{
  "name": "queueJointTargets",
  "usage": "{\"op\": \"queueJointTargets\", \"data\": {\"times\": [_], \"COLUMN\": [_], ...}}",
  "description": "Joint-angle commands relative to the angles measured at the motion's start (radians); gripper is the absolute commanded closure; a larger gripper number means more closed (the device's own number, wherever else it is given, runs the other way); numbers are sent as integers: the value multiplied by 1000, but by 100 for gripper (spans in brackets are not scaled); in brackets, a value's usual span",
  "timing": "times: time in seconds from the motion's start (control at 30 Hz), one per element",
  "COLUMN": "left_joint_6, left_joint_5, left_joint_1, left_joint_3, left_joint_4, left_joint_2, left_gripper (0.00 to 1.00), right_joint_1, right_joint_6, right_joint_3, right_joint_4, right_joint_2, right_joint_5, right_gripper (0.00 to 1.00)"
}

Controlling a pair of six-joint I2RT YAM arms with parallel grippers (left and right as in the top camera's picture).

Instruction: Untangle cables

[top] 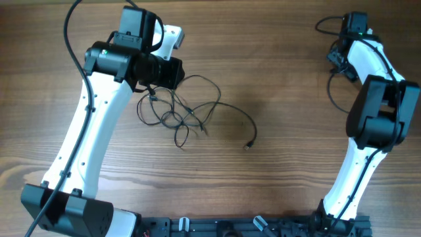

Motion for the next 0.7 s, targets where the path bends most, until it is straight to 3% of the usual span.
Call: {"op": "queueJointTargets", "data": {"times": [0.0,0.13,0.2,0.23,0.27,0.67], "left_joint_6": [9,8,8,8,8,8], "left_joint_5": [18,11,11,11,11,11], "left_joint_1": [-3,-3,-3,-3,-3,-3], "left_joint_3": [5,5,5,5,5,5], "left_joint_4": [0,0,0,0,0,-1], "left_joint_2": [-24,-24,-24,-24,-24,-24], "left_gripper": [70,70,70,70,70,71], "right_joint_1": [-3,-5,-10,-11,-13,-16], "right_joint_6": [11,10,10,10,10,5], "right_joint_3": [-4,-4,-4,-4,-4,14], "right_joint_4": [-7,-19,-29,-34,-40,-102], "right_joint_2": [50,53,53,53,53,19], "right_joint_5": [45,77,77,77,77,-8], "right_gripper": [22,28,62,89,95,96]}}
